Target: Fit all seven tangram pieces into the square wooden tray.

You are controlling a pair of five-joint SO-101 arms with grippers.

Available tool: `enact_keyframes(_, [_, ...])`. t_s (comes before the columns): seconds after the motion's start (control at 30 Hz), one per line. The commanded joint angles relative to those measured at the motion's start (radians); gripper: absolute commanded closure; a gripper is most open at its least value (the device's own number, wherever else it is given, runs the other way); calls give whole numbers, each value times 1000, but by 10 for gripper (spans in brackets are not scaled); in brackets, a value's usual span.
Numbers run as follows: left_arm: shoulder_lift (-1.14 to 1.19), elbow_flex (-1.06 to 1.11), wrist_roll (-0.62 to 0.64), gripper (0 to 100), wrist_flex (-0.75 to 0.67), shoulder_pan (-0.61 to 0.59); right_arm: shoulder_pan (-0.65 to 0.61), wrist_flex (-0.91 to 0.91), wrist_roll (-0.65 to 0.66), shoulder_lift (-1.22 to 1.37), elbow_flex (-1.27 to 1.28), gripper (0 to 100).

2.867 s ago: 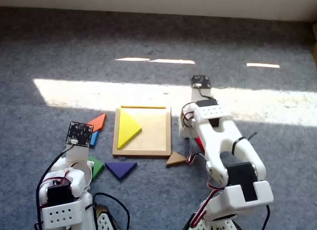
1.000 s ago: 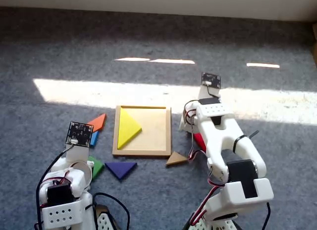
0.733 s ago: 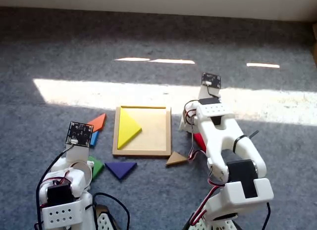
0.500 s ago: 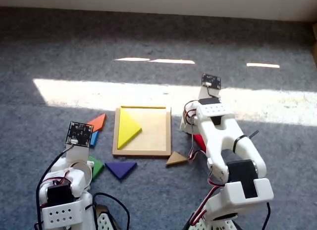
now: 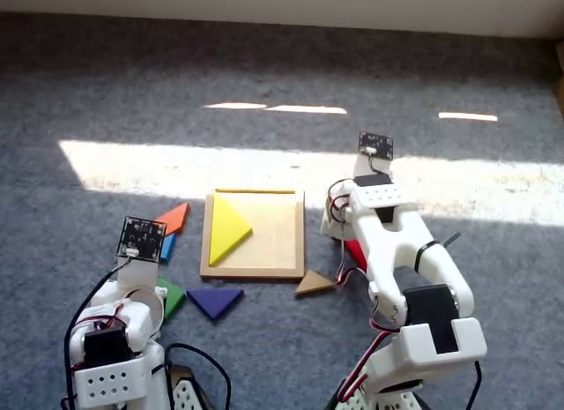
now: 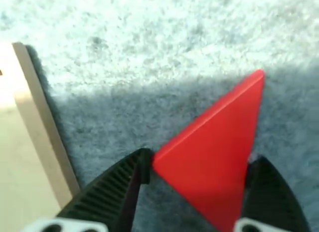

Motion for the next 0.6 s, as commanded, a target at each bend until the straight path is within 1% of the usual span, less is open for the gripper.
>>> enact_keyframes(0.0, [-22, 21, 6, 994, 6, -12, 7, 12, 66, -22, -42, 717])
enact_keyframes(0.23, [-22, 21, 6, 994, 6, -12, 8, 12, 75, -22, -42, 717])
enact_keyframes(0.3, [-22, 21, 6, 994, 6, -12, 8, 12, 77, -22, -42, 738])
enact_keyframes(0.4, [-22, 21, 6, 994, 6, -12, 8, 12, 129, -22, -42, 784])
enact_keyframes(0.57, [-22, 21, 6, 994, 6, -12, 8, 12, 137, -22, -42, 793])
